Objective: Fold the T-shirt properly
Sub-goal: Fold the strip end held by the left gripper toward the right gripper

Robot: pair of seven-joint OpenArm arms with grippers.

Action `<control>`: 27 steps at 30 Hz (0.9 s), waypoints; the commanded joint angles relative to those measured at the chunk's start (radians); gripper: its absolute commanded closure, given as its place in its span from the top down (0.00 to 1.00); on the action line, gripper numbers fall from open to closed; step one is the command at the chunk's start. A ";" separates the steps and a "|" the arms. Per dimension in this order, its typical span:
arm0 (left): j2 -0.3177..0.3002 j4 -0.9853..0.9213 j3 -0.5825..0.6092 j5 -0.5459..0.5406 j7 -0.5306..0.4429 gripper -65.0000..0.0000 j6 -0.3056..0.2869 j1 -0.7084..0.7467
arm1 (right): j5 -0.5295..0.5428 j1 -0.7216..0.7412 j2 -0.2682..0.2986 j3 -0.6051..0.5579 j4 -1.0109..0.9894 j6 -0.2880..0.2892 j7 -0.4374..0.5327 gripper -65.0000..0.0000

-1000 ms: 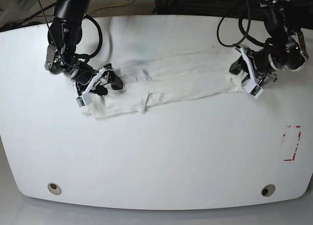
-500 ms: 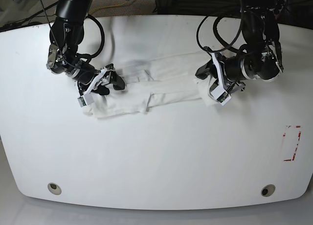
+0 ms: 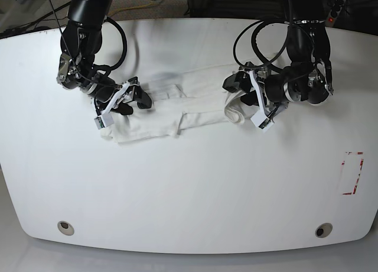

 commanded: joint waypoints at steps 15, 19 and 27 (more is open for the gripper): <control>-0.052 0.187 0.085 -0.022 -0.018 0.60 0.001 -0.021 | -0.025 -0.002 0.004 -0.005 0.018 -0.013 -0.069 0.66; -0.135 0.165 0.053 0.007 -0.018 0.60 0.001 0.022 | 0.058 -0.003 0.010 -0.006 0.048 -0.013 -0.069 0.66; -0.247 0.162 0.048 0.156 -0.131 0.60 -0.005 0.138 | 0.224 0.007 0.045 0.028 0.159 -0.013 -0.138 0.68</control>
